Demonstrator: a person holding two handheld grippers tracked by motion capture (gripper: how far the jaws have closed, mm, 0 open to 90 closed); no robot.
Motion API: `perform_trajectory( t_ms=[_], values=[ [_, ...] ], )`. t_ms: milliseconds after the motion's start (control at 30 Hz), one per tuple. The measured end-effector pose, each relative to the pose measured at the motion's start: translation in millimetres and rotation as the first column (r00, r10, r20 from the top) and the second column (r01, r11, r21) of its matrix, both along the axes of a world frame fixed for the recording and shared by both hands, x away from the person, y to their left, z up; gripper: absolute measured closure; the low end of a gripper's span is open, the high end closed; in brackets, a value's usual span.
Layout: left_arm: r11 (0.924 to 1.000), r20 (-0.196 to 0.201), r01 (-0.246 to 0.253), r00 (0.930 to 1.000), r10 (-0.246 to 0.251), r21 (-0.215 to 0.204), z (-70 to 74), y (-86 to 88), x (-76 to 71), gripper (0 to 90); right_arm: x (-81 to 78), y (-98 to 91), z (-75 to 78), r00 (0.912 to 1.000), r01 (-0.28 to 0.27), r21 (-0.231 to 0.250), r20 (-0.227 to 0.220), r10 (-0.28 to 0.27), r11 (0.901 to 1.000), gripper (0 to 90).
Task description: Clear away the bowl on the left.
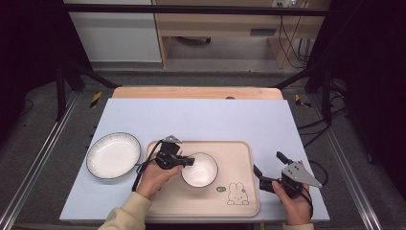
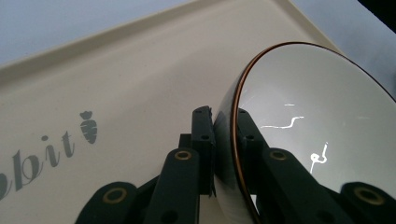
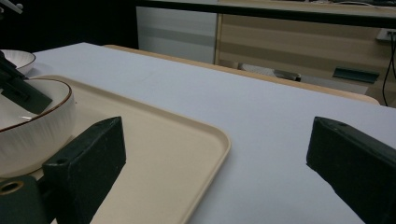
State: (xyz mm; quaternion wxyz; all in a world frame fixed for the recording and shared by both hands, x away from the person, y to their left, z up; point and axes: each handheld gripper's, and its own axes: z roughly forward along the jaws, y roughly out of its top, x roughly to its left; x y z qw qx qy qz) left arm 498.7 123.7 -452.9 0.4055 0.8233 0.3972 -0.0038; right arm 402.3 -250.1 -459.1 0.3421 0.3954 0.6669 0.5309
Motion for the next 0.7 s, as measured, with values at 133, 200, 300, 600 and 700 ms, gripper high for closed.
perform_trajectory(
  t_ms=[133, 200, 300, 600, 700],
  values=[
    [1.0, 0.001, -0.001, 1.0, 0.001, 0.001, 0.0, -0.2, -0.1, 81.3, 0.0, 0.1, 0.0, 1.0, 0.0, 0.0, 0.0, 0.0, 1.0, 4.8],
    [1.0, 0.002, -0.002, 1.0, 0.002, 0.0, -0.2, -0.4, -0.1, 81.1, -0.1, -0.1, 0.0, 1.0, 0.001, 0.0, 0.0, -0.001, 1.0, 4.8],
    [1.0, 0.012, 0.001, 0.9999, -0.001, 0.004, -0.3, -0.8, -0.6, 81.1, -0.1, -0.1, 0.0, 1.0, 0.001, 0.0, -0.001, -0.001, 1.0, 4.8],
    [0.9998, 0.106, -0.001, 0.9943, -0.001, 0.021, 3.9, 1.4, -8.8, 59.1, -0.1, 0.0, -0.1, 1.0, 0.001, 0.0, -0.002, -0.001, 1.0, 4.8],
    [1.0, 0.138, -0.003, 0.9905, 0.001, 0.009, 7.0, 2.5, -11.2, 48.4, -0.5, 0.0, -0.1, 1.0, 0.001, -0.003, -0.002, -0.001, 1.0, 4.8]
  ],
)
